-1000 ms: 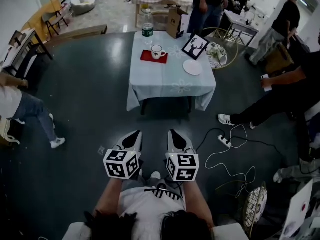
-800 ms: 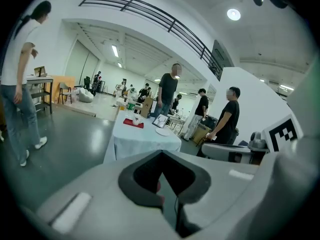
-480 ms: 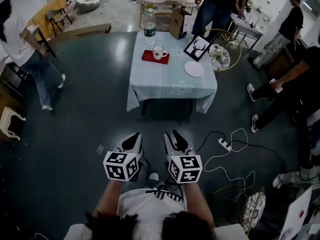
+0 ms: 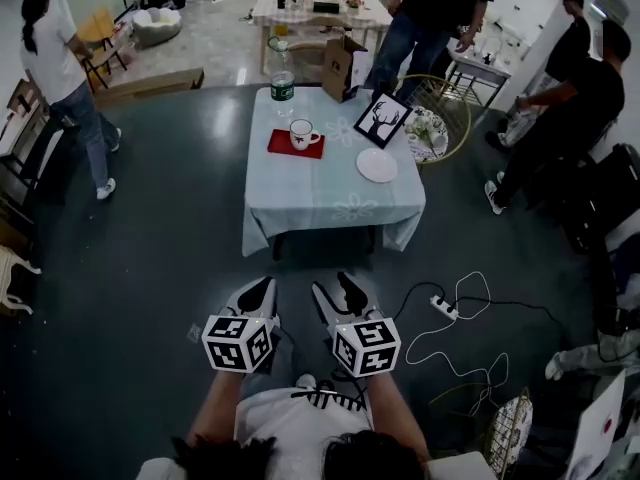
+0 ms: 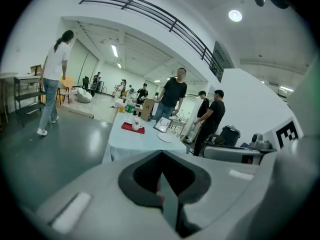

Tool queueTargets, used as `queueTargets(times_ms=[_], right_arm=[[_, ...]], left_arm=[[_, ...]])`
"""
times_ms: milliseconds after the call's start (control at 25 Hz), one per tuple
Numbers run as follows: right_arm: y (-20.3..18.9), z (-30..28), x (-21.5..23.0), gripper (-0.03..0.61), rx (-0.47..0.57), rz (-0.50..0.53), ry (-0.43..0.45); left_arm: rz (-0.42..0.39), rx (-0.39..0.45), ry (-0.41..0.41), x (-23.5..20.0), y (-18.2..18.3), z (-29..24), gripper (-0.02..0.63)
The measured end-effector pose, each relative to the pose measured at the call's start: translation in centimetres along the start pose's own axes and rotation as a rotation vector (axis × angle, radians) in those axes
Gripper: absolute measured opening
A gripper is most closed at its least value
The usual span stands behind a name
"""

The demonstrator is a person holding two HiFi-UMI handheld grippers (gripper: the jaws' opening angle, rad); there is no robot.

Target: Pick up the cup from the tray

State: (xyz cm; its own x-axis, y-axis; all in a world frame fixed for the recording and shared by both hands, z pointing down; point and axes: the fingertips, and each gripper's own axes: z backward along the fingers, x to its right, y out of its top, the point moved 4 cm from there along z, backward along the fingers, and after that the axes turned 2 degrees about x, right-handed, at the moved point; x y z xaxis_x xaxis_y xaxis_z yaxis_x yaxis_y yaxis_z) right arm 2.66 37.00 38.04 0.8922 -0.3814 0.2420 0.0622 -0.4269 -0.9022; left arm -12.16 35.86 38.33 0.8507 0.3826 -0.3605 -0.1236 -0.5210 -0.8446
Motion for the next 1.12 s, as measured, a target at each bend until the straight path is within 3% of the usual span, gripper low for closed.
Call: queueTargets(times_ms=[800,1120], right_arm=[[7.8,-15.9,2.8,0.256,0.002,0.017,-0.160],[9.9,-20.5,3.8,0.295,0.033,-0.005,-0.205]], left_arm=[[-0.025,-0.046,-0.057,-10.8,10.7,-11.6,0.000],[-0.031,-0.074,-0.072,-14.0,12.9,-15.2,0.000]])
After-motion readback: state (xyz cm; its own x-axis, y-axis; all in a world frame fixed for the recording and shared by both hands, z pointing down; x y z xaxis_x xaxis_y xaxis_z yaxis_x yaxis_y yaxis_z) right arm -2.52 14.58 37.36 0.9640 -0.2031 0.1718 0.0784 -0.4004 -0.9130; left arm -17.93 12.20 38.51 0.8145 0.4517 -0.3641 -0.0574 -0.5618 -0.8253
